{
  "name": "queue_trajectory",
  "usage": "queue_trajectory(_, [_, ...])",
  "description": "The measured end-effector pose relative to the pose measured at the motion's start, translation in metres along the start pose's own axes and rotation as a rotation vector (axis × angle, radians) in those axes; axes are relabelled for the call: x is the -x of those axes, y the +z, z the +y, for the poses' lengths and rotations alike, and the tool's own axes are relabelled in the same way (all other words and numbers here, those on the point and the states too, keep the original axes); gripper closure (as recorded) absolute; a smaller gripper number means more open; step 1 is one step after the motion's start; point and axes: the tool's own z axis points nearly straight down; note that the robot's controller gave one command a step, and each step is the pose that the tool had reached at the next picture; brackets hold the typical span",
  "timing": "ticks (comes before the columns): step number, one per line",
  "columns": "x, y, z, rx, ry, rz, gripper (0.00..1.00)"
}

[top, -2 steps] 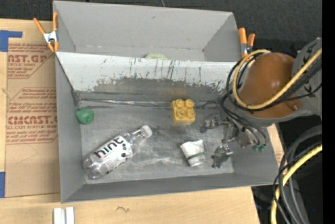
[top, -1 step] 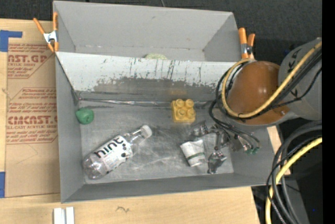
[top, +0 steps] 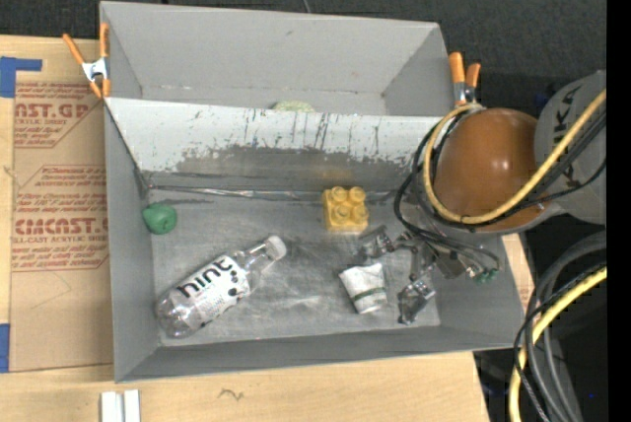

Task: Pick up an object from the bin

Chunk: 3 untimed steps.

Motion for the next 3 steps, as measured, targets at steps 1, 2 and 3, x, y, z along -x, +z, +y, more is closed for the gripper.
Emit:
queue_trajectory(1, [0.0072, 0.0626, -0.0045, 0.001, 0.014, -0.001, 0.00])
queue_trajectory(2, [0.0150, 0.0568, -0.0095, -0.007, -0.211, -0.013, 1.00])
queue_trajectory(3, [0.0151, 0.0567, -0.0095, -0.007, -0.211, -0.013, 1.00])
